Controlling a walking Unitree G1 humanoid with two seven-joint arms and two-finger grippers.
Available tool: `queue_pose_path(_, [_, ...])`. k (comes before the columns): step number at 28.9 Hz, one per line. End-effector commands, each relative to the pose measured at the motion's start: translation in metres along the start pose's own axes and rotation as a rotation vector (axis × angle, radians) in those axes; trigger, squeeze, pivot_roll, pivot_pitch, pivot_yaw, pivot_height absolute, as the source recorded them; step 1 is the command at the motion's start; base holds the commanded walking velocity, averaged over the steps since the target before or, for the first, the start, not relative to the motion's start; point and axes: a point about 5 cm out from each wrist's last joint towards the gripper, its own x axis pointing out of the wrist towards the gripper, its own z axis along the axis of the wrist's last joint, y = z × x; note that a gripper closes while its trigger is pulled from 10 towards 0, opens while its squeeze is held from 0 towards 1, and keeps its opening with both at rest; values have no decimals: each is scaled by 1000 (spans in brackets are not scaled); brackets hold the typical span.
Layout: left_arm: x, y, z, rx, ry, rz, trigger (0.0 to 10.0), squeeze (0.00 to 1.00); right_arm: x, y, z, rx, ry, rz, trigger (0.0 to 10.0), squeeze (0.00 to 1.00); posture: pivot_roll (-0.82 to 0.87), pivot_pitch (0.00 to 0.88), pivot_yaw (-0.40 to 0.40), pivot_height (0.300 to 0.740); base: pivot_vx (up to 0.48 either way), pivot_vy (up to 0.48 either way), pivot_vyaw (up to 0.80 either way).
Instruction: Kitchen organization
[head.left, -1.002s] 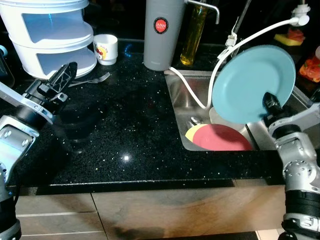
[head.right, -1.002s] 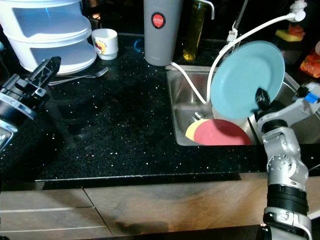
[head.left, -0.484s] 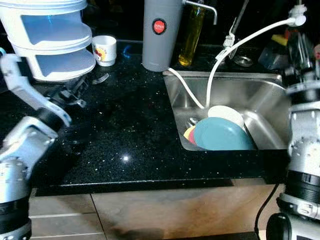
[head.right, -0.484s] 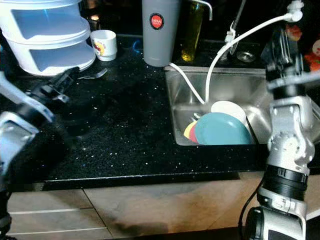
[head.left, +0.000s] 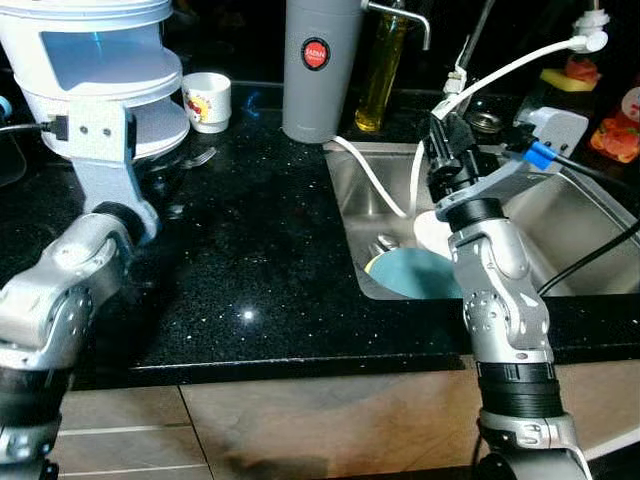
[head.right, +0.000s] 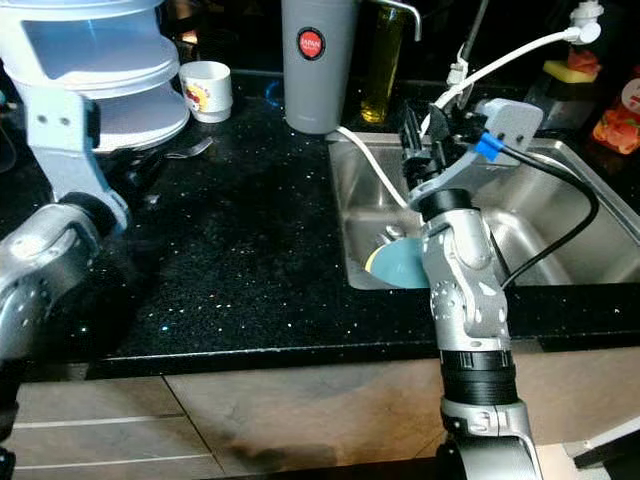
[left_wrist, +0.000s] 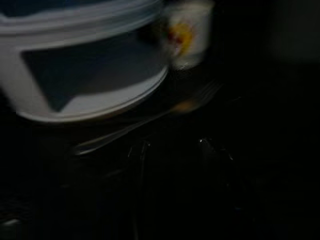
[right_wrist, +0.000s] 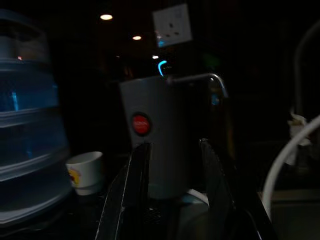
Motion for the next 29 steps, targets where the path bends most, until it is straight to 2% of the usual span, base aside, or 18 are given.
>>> queue_pose_path(1, [6,3,3,128,-5,16,10000,0,-1,3,2,-4,-8,-3,10000,0,182,60,-55,740,0,0,0])
queue_pose_path(7, [31,-9,12,304,2,-127,10000,0,3,6,12,18,-57,-8,10000,0,182,88,-34,740,0,0,0])
queue_pose_path(8, [42,-11,15,372,10,-146,10000,0,4,9,17,25,-75,2,10000,0,177,100,-26,740,0,0,0])
queue_pose_path(12, [53,-13,17,419,18,-175,10000,0,3,17,25,41,-97,24,10000,0,172,138,-10,740,0,0,0])
queue_pose_path(13, [53,-13,17,419,18,-175,10000,0,3,17,25,41,-97,24,10000,0,172,138,-10,740,0,0,0])
queue_pose_path(18, [61,-12,14,520,55,-189,10000,0,-2,25,34,99,-103,51,10000,0,164,203,-3,740,0,0,0])
queue_pose_path(20, [61,-12,14,520,55,-189,10000,0,-2,25,34,99,-103,51,10000,0,164,203,-3,740,0,0,0])
queue_pose_path(21, [61,-11,16,538,48,-191,10000,0,-3,24,36,114,-100,44,10000,0,162,239,-7,740,0,0,0])
queue_pose_path(23, [62,-9,22,560,33,-199,10000,94,-4,23,37,123,-92,36,10000,0,157,258,-11,740,0,0,0])
queue_pose_path(25, [63,-9,24,572,23,-204,10000,94,-4,23,38,124,-90,35,10000,0,153,268,-14,740,0,0,0])
queue_pose_path(26, [64,-8,29,574,6,-204,10000,788,-5,22,38,121,-87,32,10000,0,146,282,-16,740,0,0,0])
queue_pose_path(27, [66,-9,35,571,-18,-215,10000,1000,-6,21,40,119,-83,28,10000,0,139,290,-21,740,0,0,0])
queue_pose_path(29, [66,-9,42,564,-46,-228,10000,1000,-9,21,43,116,-79,24,10000,0,130,295,-25,740,0,0,0])
